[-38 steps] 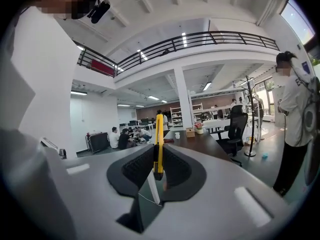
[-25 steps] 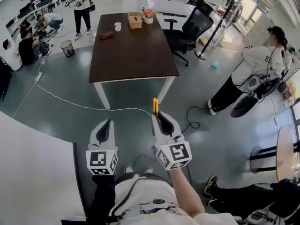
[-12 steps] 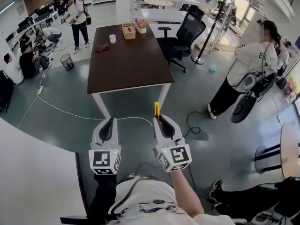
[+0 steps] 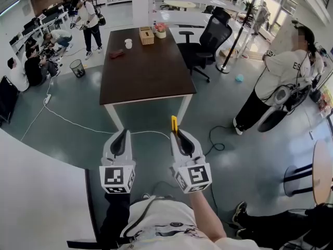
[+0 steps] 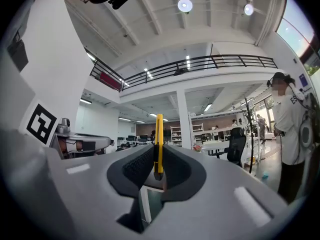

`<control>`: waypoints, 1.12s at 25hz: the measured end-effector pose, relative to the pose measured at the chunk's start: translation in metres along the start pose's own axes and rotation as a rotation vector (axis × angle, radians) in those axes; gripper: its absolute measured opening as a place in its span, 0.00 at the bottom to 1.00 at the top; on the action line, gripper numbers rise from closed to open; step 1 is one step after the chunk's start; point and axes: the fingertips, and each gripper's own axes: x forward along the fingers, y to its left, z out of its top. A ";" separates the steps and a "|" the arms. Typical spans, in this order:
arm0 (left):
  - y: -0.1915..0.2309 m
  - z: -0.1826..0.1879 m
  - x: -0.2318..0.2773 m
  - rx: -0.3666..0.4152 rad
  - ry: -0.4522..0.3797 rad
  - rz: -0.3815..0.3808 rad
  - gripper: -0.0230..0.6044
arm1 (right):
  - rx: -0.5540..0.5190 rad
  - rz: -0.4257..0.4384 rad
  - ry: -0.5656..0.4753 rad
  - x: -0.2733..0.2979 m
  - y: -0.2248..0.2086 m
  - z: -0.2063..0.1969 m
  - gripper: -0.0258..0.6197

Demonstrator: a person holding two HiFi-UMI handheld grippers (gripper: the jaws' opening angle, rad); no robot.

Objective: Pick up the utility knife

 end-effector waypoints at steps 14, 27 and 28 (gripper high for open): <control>0.001 -0.008 -0.001 -0.005 0.015 -0.006 0.03 | 0.003 -0.013 0.009 -0.001 0.000 -0.004 0.12; 0.000 -0.012 0.002 -0.016 0.029 -0.006 0.03 | -0.005 0.001 0.015 0.002 0.000 -0.003 0.12; -0.001 -0.013 0.003 -0.017 0.029 -0.006 0.03 | -0.006 0.000 0.015 0.002 -0.001 -0.003 0.12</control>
